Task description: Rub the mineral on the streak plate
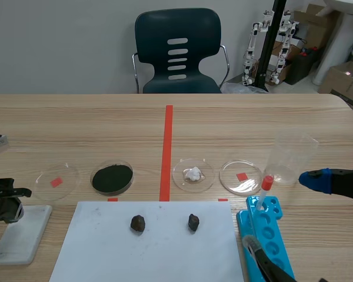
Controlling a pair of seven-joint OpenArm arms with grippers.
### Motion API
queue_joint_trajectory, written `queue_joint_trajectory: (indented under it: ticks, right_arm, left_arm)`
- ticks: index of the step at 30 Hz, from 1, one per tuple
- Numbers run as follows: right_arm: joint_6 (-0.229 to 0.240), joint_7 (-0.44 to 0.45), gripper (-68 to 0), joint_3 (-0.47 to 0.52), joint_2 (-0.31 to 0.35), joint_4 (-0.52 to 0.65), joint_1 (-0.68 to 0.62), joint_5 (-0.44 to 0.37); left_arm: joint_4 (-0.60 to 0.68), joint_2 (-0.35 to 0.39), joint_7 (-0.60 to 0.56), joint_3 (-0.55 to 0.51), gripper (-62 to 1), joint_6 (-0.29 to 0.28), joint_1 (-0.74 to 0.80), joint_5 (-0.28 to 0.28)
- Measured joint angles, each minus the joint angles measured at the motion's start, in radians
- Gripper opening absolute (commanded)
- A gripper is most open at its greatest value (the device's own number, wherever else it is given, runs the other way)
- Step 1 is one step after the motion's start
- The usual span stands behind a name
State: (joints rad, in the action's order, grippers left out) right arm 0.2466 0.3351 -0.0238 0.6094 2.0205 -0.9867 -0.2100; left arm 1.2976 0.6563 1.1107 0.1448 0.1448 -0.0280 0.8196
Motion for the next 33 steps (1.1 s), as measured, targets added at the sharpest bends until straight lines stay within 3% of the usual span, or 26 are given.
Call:
queue_joint_trajectory:
  ticks: [11, 20, 33]
  right_arm:
    - [0.0, 0.0, -3.7, 0.0, 0.0, 0.0, 0.0, 0.0]
    - [0.0, 0.0, -3.7, 0.0, 0.0, 0.0, 0.0, 0.0]
    - [0.0, 0.0, -3.7, 0.0, 0.0, 0.0, 0.0, 0.0]
  left_arm:
    - [-0.005, -0.008, 0.016, 0.0, -51.9, 0.0, -0.022, -0.019]
    - [-0.1, -0.025, 0.023, 0.019, -51.9, -0.003, -0.063, -0.027]
    - [-0.155, -0.089, 0.035, 0.039, -51.9, -0.034, -0.125, -0.092]
